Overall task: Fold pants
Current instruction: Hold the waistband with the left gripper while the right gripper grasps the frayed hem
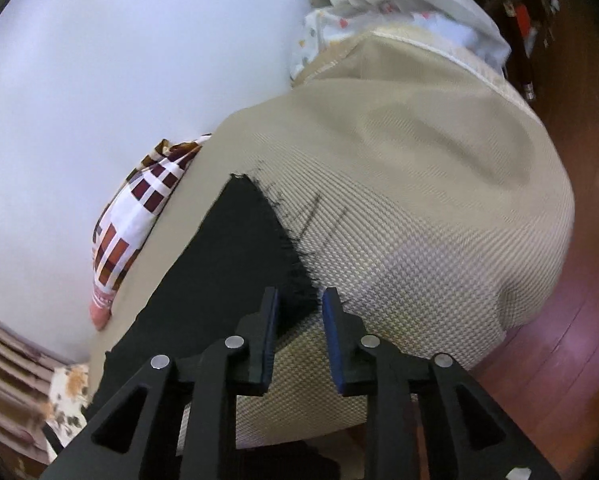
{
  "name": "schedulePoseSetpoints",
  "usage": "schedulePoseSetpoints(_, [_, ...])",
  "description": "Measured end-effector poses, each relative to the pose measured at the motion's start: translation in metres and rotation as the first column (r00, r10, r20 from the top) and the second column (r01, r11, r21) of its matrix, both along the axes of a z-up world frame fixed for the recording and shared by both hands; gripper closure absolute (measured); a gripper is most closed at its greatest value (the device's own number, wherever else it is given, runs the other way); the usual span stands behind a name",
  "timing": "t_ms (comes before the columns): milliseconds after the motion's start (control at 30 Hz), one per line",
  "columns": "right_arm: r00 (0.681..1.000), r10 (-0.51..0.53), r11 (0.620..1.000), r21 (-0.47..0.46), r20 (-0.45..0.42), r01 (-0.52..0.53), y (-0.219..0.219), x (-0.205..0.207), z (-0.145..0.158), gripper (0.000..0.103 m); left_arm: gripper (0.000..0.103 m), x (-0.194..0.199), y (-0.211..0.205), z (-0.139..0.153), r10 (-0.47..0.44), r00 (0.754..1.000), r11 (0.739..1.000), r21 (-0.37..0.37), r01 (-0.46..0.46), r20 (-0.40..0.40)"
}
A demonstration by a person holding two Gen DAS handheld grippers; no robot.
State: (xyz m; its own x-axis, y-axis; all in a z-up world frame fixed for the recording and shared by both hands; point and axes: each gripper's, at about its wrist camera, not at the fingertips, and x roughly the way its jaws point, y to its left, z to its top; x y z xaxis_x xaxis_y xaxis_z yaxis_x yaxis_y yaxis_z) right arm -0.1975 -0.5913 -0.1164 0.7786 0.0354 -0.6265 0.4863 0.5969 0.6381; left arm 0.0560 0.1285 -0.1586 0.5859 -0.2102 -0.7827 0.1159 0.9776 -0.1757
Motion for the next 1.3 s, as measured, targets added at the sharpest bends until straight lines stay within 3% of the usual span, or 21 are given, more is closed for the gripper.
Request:
schedulePoseSetpoints(100, [0.999, 0.008, 0.998, 0.056, 0.042, -0.011, 0.007, 0.002, -0.005, 0.080, 0.024, 0.002, 0.000, -0.001, 0.000, 1.000, 1.000, 0.006, 0.000, -0.002])
schedulePoseSetpoints(267, [0.998, 0.035, 0.999, 0.022, 0.054, -0.036, 0.024, 0.014, -0.005, 0.080, 0.024, 0.002, -0.001, -0.003, 0.000, 1.000, 1.000, 0.009, 0.000, 0.003])
schedulePoseSetpoints(367, [0.999, -0.006, 1.000, 0.013, 0.042, 0.005, 0.024, 0.015, -0.007, 0.089, 0.024, 0.002, -0.001, -0.005, -0.005, 1.000, 1.000, 0.018, 0.005, 0.009])
schedulePoseSetpoints(600, [0.999, -0.043, 0.997, 0.058, 0.011, 0.042, 0.017, 0.024, -0.009, 0.091, 0.021, 0.001, -0.004, -0.007, -0.009, 1.000, 0.999, 0.037, 0.009, 0.022])
schedulePoseSetpoints(700, [0.999, -0.048, 0.997, 0.068, -0.018, 0.049, 0.013, 0.028, -0.009, 0.097, 0.020, 0.001, -0.005, -0.007, -0.009, 1.000, 0.999, 0.038, 0.008, 0.026])
schedulePoseSetpoints(1233, [0.997, -0.072, 0.992, 0.104, -0.029, 0.074, 0.013, 0.027, -0.011, 0.095, 0.020, -0.004, 0.006, 0.004, 0.012, 0.999, 0.998, -0.068, -0.009, 0.049])
schedulePoseSetpoints(1300, [0.997, -0.069, 0.994, 0.082, -0.036, 0.072, 0.014, 0.027, -0.008, 0.096, 0.020, -0.005, 0.005, 0.003, 0.007, 0.999, 0.999, -0.048, -0.005, 0.052])
